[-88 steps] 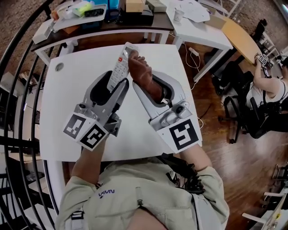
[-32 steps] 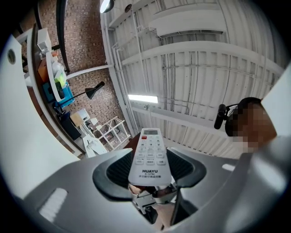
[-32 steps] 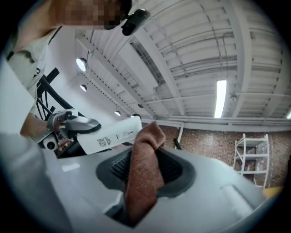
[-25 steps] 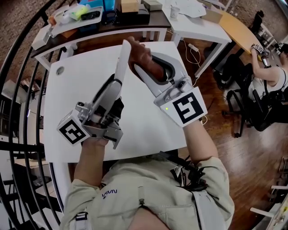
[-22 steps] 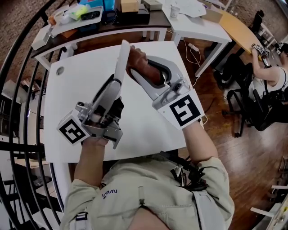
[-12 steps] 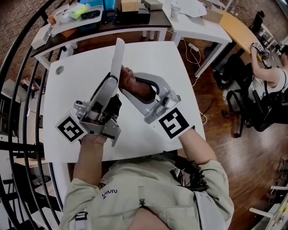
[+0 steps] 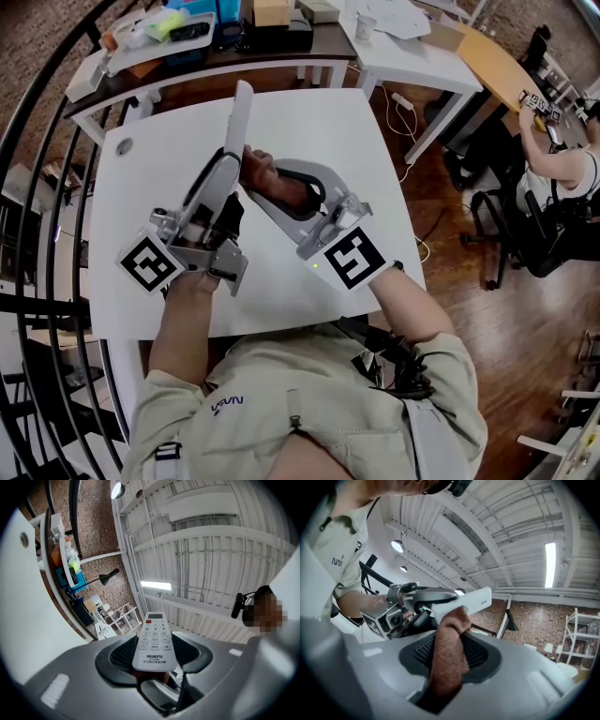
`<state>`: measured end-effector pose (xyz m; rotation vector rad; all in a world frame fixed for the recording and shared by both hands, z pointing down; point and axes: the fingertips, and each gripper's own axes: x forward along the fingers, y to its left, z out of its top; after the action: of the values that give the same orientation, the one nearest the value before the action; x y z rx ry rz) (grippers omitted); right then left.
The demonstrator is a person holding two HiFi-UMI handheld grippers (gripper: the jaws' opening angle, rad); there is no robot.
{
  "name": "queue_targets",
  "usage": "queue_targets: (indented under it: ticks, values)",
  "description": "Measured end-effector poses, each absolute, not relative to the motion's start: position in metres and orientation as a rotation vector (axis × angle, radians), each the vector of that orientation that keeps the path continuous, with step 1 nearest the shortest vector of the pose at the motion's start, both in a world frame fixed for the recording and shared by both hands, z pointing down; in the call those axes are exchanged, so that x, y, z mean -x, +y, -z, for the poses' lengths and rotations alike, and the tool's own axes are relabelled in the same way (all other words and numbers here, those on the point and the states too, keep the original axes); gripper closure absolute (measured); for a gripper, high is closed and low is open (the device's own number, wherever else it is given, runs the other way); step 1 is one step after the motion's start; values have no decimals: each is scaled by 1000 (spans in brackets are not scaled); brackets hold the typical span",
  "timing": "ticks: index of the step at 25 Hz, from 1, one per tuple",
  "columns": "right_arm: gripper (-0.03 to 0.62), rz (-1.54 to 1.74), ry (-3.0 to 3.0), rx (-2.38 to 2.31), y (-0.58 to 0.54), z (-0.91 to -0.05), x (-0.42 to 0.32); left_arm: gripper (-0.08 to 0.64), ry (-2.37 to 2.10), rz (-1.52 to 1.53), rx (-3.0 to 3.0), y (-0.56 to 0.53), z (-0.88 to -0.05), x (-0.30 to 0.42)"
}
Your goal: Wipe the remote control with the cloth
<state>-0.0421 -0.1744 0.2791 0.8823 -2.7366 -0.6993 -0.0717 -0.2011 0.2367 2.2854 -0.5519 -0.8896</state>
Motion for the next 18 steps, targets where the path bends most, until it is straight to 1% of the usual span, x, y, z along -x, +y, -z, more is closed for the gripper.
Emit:
queue_targets:
  ticks: [4,11,14,18]
  values:
    - [465,754,-2755,-962,-191,-259,27,316,-683,807,-2402,-210,-236,76]
    - [465,615,-2626,-945,-237,-270,-10,316,-931,632,-2566,-232,-241,90]
    - [465,599,-2583,-1001,-256,-259,-23,316,-1070,510,-2665,-244,-249,93]
    - [465,577,-2546,-1202,-298,-235,-44,316,-1246,307,-2761,-268,-266,95]
